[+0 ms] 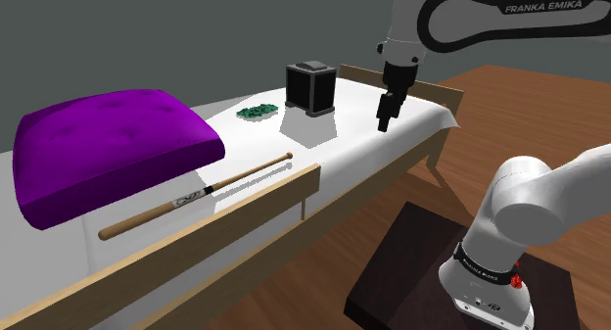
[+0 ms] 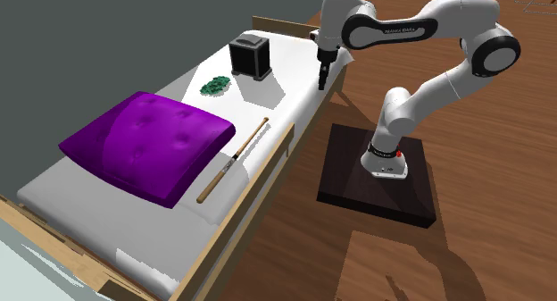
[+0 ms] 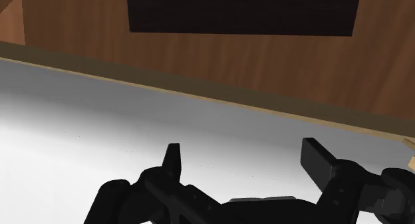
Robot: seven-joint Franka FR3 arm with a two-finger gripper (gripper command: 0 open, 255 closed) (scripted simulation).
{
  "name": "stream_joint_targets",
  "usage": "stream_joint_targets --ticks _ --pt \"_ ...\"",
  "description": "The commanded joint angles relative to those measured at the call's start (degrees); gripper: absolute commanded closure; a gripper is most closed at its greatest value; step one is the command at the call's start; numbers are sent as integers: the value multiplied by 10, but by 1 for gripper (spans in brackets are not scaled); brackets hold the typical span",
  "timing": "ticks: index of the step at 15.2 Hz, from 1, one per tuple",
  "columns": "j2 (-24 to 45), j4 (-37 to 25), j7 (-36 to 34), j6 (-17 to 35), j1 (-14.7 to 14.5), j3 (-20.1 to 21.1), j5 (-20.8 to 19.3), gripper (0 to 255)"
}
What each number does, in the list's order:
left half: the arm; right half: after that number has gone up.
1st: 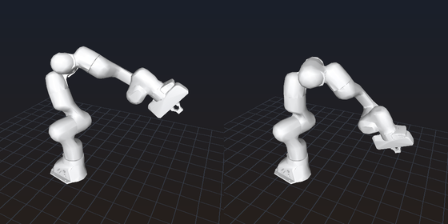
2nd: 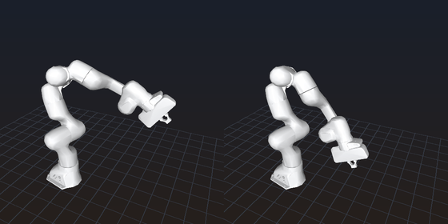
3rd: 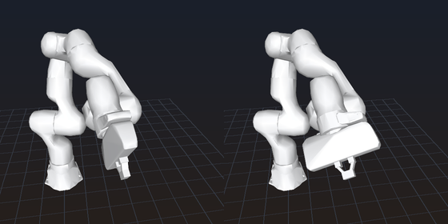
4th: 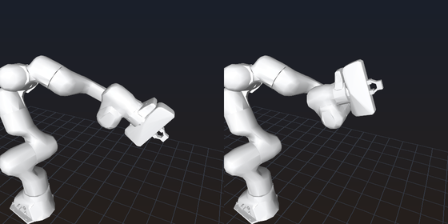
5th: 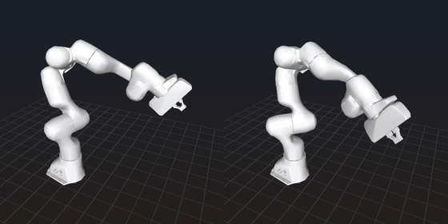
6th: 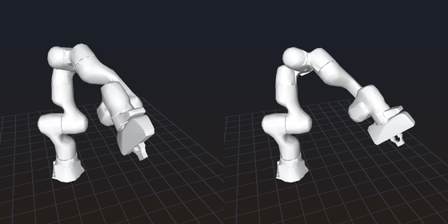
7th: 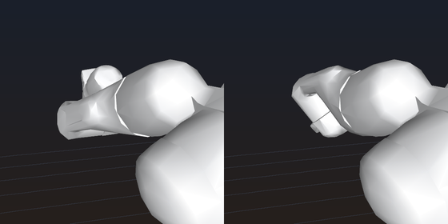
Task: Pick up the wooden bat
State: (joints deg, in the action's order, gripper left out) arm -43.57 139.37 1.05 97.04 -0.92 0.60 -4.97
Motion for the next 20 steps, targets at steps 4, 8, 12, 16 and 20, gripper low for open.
stream_joint_targets --ticks 4,8,12,16,20 --pt "65 -35 44 32 -23 -2 1 0" --pt "147 -86 104 65 -53 -1 5 0" --pt "223 -142 162 87 -80 5 11 0" --pt "294 -201 219 101 -105 16 17 0" --pt "359 -261 273 107 -128 31 21 0"
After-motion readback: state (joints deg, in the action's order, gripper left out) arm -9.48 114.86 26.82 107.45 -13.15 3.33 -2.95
